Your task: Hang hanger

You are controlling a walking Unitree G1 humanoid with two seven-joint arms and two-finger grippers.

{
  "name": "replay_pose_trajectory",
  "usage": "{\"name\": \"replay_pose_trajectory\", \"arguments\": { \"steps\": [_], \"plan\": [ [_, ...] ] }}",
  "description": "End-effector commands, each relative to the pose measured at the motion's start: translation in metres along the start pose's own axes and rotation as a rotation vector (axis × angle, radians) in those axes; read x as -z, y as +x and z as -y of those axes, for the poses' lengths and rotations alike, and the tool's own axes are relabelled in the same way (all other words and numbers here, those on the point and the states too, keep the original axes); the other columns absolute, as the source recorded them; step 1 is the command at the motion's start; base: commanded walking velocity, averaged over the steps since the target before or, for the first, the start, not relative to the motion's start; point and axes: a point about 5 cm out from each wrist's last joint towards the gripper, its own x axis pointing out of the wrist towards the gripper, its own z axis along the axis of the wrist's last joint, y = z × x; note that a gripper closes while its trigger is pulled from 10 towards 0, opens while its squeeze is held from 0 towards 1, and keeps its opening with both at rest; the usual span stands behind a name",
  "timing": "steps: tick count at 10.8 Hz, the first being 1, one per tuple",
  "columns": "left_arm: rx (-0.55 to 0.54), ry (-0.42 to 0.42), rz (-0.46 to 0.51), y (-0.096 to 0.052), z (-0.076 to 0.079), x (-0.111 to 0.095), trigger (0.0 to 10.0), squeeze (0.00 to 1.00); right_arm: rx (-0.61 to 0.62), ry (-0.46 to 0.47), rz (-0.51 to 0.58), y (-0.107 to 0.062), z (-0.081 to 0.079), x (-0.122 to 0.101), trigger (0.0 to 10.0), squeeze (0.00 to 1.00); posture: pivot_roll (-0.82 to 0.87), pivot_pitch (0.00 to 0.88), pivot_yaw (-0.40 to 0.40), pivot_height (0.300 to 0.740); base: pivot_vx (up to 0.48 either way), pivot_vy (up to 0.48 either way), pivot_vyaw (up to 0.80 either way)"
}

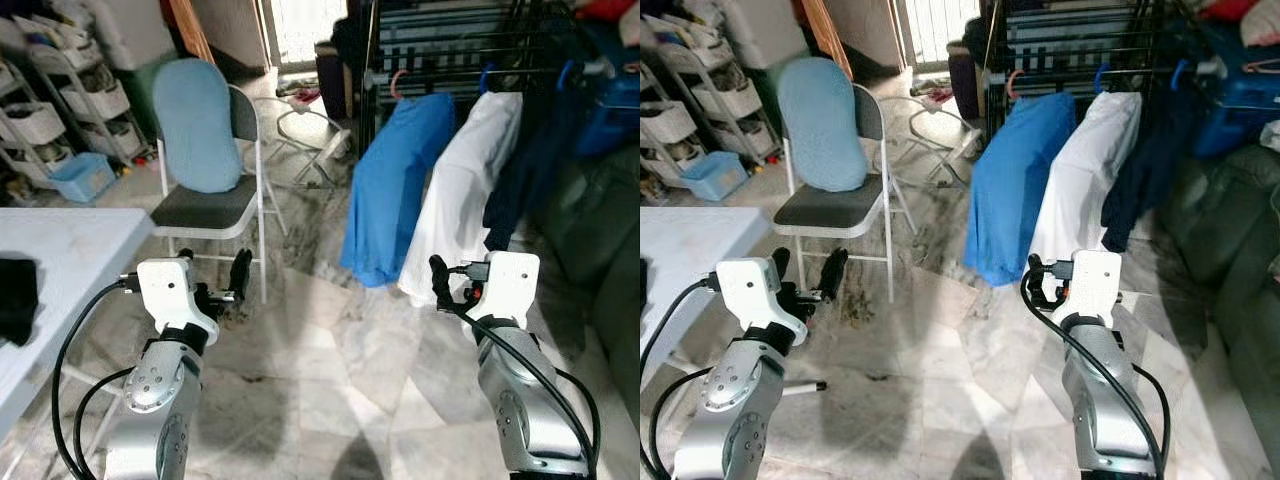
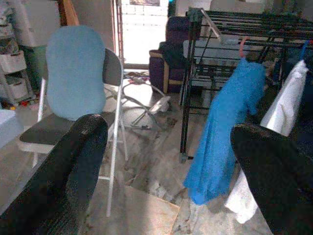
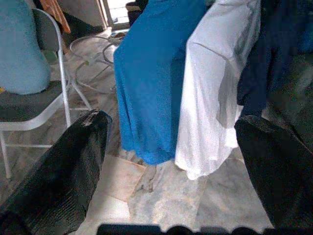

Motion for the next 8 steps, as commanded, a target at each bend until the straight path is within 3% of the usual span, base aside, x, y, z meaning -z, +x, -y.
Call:
{"name": "replay_pose_trajectory", "arguments": {
  "steps": [1,2,8],
  "plan": [
    [-0.006,0.013,0.0,-0.0016,-0.0023,0.0007,10.0,0.0,-0.027,-0.014,0.011,0.0036,-0.0067,-0.0036,10.0,0.0,-0.13,0.0,0.112,0.74,0.322,0.0,0.0],
    [-0.004,0.012,-0.002,-0.0026,-0.0016,0.0015,10.0,0.0,-0.003,-0.06,0.011,0.0047,-0.0068,-0.0032,10.0,0.0,-0.13,0.0,0.109,0.74,0.322,0.0,0.0],
    [0.022,0.01,0.0,0.0016,0.005,0.0039,10.0,0.0,-0.022,-0.08,-0.006,0.01,-0.008,-0.0023,10.0,0.0,-0.13,0.0,0.096,0.74,0.334,0.0,0.0]
  ]
}}
